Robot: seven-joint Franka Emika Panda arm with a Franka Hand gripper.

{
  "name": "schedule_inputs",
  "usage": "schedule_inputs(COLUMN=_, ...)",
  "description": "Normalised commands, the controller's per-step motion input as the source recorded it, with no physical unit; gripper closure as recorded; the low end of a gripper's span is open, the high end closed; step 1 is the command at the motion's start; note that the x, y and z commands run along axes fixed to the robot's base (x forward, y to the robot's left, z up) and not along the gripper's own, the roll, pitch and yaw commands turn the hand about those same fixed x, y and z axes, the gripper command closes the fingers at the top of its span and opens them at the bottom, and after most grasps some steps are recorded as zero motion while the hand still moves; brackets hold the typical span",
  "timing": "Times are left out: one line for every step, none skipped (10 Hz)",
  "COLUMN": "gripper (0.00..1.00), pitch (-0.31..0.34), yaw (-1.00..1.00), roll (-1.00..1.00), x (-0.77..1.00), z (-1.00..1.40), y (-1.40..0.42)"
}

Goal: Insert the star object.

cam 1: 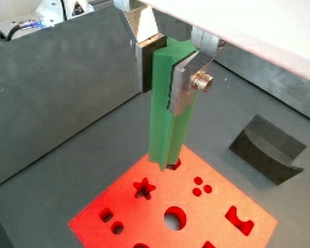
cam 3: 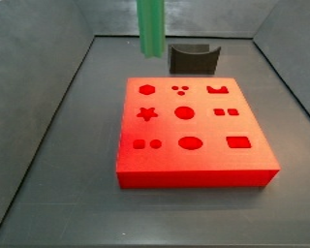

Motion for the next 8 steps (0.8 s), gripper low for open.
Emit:
schedule_inputs(gripper=1.0, pitch=0.0, yaw=0.02, roll=0.0, x=0.02, z=-0.26, y=-0.03)
schedule_inputs(gripper=1.0, pitch=0.061, yaw=0.51, roll=0.07, x=0.23, z=-0.3, y=-0.21)
schedule_inputs(gripper=1.0, pitch=0.07, yaw=0.47, roll=0.11, x=0.18, z=-0.3, y=-0.24)
schedule_inputs(gripper=1.0, pitch=0.044, yaw=0.56, roll=0.1, x=0.12, z=-0.32, y=-0.32)
schedule_inputs(gripper=1.0, pitch=0.0, yaw=0.72, roll=0.04, x=0.11, z=-0.3, y=-0.27)
schedule_inputs(gripper=1.0, pitch=0.0, yaw=0.79, roll=0.03, x=0.05, z=-0.29, y=-0.23)
schedule_inputs(gripper=1.0, pitch=0.0, yaw=0.85, roll=0.1, x=0.01, z=-0.29, y=-0.11)
schedule_inputs(gripper=1.0, pitch=-0.057, yaw=0.81, roll=0.14, x=0.0, z=-0.33, y=-0.12)
